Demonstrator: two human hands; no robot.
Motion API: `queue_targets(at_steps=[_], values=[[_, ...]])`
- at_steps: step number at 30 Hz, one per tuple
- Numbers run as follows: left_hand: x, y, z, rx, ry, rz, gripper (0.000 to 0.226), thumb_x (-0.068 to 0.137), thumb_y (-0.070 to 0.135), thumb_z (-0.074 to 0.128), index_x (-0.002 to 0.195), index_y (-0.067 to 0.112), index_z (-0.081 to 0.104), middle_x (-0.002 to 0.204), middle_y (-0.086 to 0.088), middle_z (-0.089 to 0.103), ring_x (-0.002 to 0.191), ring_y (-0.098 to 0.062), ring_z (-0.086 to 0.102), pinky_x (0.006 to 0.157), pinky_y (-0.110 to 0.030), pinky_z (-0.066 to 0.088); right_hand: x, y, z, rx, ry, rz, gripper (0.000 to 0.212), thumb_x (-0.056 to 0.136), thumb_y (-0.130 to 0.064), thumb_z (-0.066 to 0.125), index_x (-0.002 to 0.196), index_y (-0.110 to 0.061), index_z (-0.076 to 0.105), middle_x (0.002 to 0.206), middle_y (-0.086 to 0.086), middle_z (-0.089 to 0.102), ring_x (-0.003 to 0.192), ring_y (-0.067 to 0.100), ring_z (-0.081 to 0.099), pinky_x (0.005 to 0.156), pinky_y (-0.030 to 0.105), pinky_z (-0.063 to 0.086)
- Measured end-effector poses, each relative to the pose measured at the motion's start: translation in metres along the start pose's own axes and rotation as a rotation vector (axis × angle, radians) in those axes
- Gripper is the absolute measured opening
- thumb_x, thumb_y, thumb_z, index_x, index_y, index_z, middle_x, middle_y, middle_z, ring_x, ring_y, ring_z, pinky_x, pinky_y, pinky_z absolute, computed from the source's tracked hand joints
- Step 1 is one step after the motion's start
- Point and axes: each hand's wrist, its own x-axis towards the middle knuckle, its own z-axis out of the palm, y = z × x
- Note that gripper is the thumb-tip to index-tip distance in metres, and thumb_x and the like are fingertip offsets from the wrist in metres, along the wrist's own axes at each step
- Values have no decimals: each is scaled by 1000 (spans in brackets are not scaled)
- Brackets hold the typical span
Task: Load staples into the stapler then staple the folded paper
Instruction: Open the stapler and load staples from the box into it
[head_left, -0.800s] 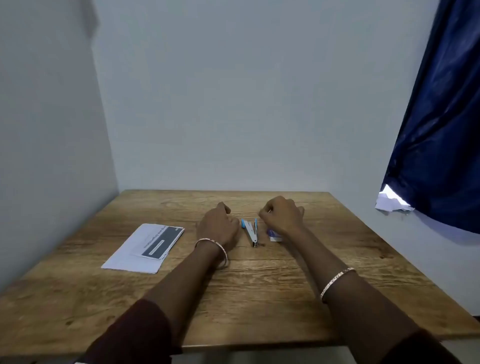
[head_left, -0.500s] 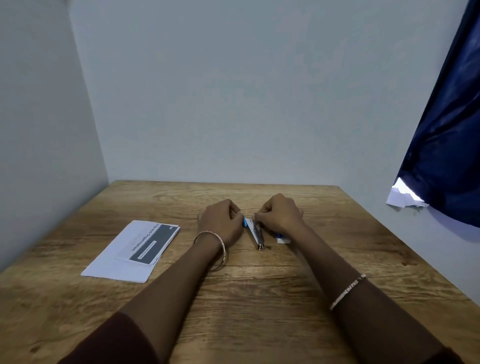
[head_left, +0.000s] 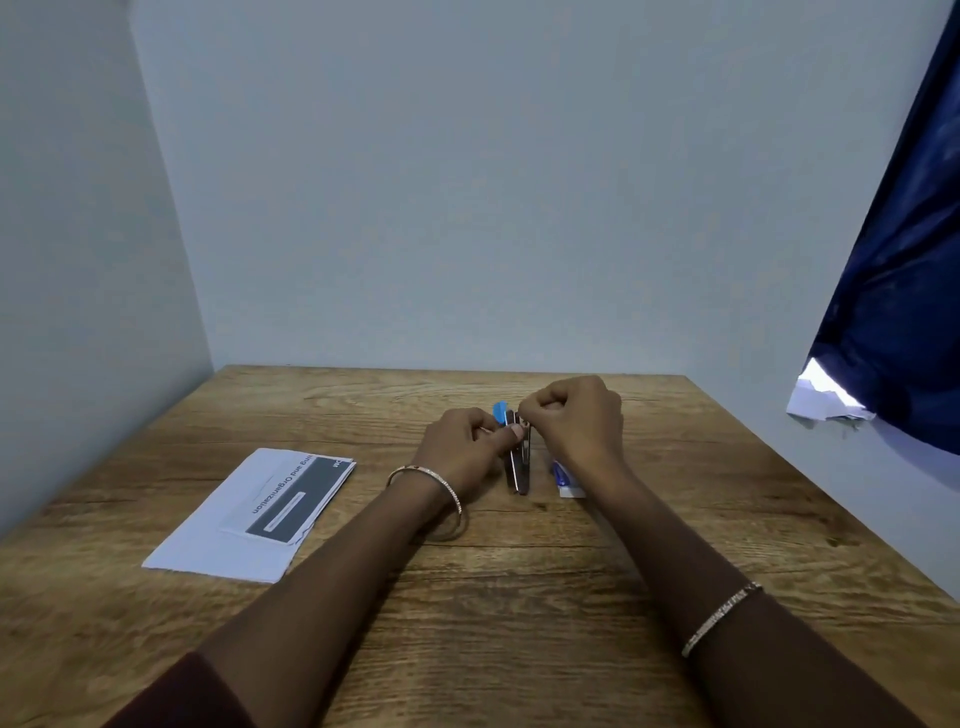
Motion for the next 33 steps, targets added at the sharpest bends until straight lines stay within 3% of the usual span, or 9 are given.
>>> queue_targets(at_steps=[3, 5, 10, 12, 16, 19, 23, 26, 33], values=[[2, 2, 1, -204, -33, -53, 39, 96, 25, 63, 102, -14, 63, 95, -26, 73, 85, -34, 71, 84, -45, 57, 0, 1, 1, 124, -31, -54, 7, 79, -21, 74, 75, -18, 79, 62, -9, 70, 67, 8, 67, 64, 26, 51], [4, 1, -1, -324, -43, -67, 32, 100, 18, 55, 101, -13, 61, 88, -22, 69, 78, -31, 68, 86, -48, 55, 2, 3, 1, 225, -102, -98, 6, 84, -24, 74, 84, -21, 79, 78, -8, 74, 72, 2, 66, 67, 22, 51], [6, -2, -11, -484, -110, -31, 23, 107, 18, 41, 93, 8, 57, 67, -7, 67, 48, -15, 66, 61, -32, 53, 2, 7, 3, 318, -409, -155, 27, 80, -17, 78, 104, -29, 73, 109, -8, 69, 94, 10, 67, 81, 28, 54], [6, -2, -15, -445, -104, 3, 23, 107, 19, 40, 95, 7, 56, 59, -4, 64, 43, -12, 61, 50, -26, 50, 1, 10, 5, 285, -456, -204, 39, 76, -15, 81, 109, -31, 68, 106, -11, 67, 94, 9, 64, 74, 26, 50], [4, -3, -18, -398, -147, 51, 27, 107, 21, 41, 85, 11, 53, 61, -12, 53, 48, -19, 52, 53, -30, 43, 5, 13, 3, 240, -453, -300, 45, 72, -20, 87, 108, -30, 62, 99, -6, 69, 89, 11, 61, 62, 10, 37], [1, -1, -18, -372, -180, 81, 27, 106, 19, 42, 83, 11, 53, 59, -8, 53, 45, -13, 53, 48, -24, 43, 6, 14, 1, 237, -445, -321, 46, 68, -23, 90, 102, -29, 60, 94, -5, 70, 85, 11, 61, 59, 9, 40], [-1, -1, -19, -367, -223, 112, 29, 105, 17, 44, 78, 13, 54, 57, 2, 56, 43, -8, 54, 50, -25, 40, 6, 15, 1, 222, -439, -359, 47, 63, -26, 92, 95, -29, 57, 88, 0, 71, 79, 12, 62, 70, 27, 49], [-3, 0, -20, -365, -251, 119, 28, 105, 16, 44, 80, 12, 56, 57, 3, 56, 45, -7, 53, 53, -27, 37, 6, 17, 2, 229, -444, -386, 47, 63, -28, 93, 92, -27, 56, 84, 4, 67, 70, 11, 57, 67, 35, 51], [-1, 0, -21, -320, -256, 153, 25, 105, 15, 43, 88, 3, 58, 62, -5, 50, 50, -13, 42, 49, -23, 35, 8, 19, 7, 225, -409, -435, 49, 62, -31, 94, 88, -26, 53, 78, 6, 65, 60, 20, 54, 58, 32, 44]])
